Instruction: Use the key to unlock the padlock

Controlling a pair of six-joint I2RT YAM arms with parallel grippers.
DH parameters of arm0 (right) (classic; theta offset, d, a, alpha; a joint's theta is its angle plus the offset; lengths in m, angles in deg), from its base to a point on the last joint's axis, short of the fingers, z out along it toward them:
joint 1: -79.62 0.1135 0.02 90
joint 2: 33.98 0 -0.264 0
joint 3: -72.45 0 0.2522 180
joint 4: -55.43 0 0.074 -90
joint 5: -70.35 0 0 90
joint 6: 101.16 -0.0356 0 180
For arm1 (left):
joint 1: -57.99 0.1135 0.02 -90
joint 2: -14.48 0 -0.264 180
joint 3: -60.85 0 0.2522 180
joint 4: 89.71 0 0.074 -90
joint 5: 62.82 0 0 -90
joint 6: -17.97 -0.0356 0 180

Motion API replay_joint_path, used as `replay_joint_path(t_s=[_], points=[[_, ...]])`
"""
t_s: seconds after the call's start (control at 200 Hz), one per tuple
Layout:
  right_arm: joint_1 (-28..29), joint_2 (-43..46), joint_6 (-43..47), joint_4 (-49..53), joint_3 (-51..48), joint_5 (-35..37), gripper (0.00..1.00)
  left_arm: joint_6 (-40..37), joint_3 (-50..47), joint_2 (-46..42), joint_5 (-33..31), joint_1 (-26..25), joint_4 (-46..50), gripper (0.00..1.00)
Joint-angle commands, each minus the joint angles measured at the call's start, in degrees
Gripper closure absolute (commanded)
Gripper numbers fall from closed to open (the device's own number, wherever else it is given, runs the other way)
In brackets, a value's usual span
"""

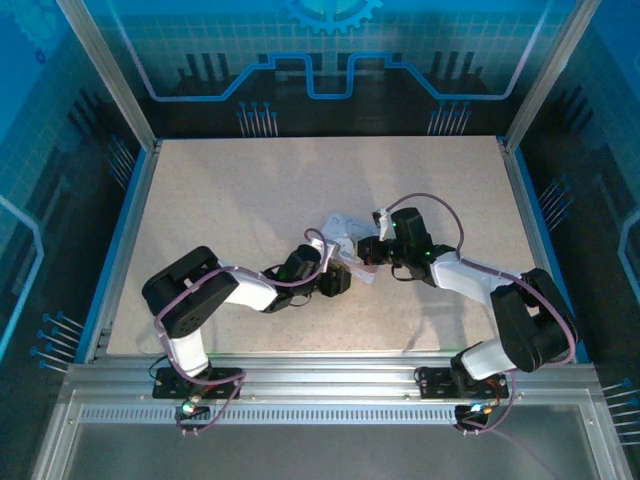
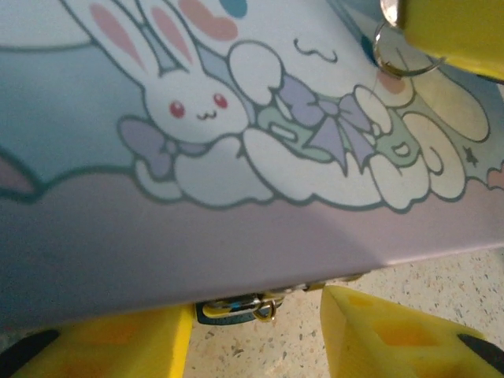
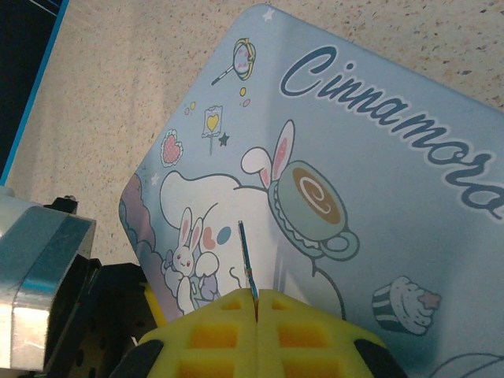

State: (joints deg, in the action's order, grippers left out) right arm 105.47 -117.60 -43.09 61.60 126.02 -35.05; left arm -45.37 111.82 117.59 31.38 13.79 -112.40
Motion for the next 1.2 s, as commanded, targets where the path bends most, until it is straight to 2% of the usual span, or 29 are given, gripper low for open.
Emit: replay_joint_path(t_s=[0.0,0.415,0.78,1.19], points=[[1.0,-1.1,0.6,3.6,-0.9,1.4,1.00,1.4,2.1,1.6,-1.0,-0.9,-0.5,0.54],[1.1,-1.5,0.6,3.2,-0.9,1.4,1.00,4.6,3.5,2.3,-3.1,-1.6,0.7,0.60],[1.4,-0.9,0.5,2.6,-0.6,1.3,1.00,4.3,4.4,2.5,-3.1,-2.1,1.3,0.65],[1.5,13.3,6.2,9.6,-2.5,5.7,1.00,4.3,4.5,-2.4,-3.0,-2.2,3.8,0.71]])
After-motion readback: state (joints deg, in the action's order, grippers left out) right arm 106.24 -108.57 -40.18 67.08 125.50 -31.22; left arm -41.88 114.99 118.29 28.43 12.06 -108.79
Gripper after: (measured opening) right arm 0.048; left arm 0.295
